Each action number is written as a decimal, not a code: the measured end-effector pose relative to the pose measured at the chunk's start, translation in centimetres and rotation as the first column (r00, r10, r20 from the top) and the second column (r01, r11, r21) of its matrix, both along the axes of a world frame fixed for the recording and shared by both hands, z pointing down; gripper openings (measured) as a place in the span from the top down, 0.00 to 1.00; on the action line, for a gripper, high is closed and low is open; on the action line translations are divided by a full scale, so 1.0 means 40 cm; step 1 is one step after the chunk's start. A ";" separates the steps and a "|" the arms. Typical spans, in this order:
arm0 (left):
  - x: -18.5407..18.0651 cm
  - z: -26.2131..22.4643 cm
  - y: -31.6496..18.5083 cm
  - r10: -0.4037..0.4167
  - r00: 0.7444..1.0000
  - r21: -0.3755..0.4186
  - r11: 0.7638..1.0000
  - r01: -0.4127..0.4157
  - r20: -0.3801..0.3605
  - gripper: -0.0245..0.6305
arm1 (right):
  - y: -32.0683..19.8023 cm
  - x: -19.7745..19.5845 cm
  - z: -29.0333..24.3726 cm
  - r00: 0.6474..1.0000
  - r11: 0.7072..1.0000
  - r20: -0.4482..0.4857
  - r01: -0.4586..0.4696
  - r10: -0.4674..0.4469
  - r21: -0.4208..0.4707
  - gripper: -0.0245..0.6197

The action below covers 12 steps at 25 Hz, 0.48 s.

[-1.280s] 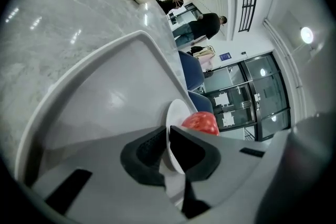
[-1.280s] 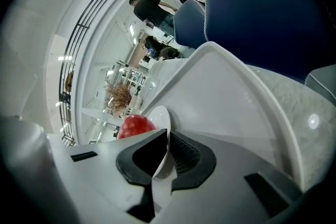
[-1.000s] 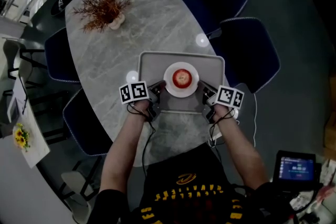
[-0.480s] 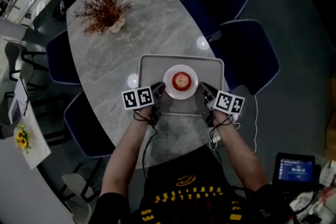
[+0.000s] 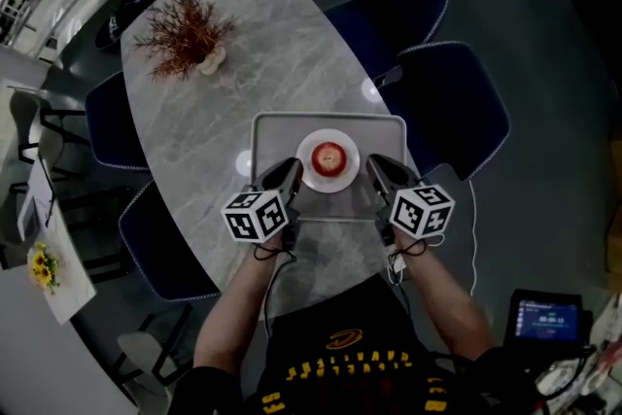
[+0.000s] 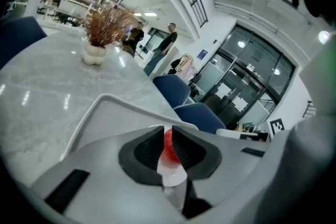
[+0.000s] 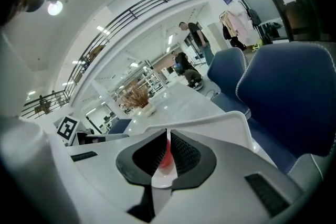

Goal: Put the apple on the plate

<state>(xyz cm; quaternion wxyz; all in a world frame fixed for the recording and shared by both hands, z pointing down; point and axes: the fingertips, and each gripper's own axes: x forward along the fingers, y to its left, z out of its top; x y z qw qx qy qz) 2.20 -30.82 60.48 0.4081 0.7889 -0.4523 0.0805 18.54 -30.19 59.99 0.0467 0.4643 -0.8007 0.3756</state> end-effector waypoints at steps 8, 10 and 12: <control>0.110 -0.221 0.030 0.126 0.989 0.289 0.947 -0.143 0.078 0.96 | 0.000 -0.058 -0.141 0.994 0.978 -0.052 0.101 -0.093 0.181 0.95; 0.121 -0.253 0.060 0.136 0.988 0.320 0.935 -0.150 0.066 0.96 | 0.025 -0.078 -0.183 0.992 0.965 -0.073 0.121 -0.107 0.231 0.95; 0.111 -0.288 0.107 0.144 0.988 0.349 0.925 -0.154 0.053 0.96 | 0.071 -0.107 -0.230 0.991 0.955 -0.091 0.124 -0.103 0.268 0.95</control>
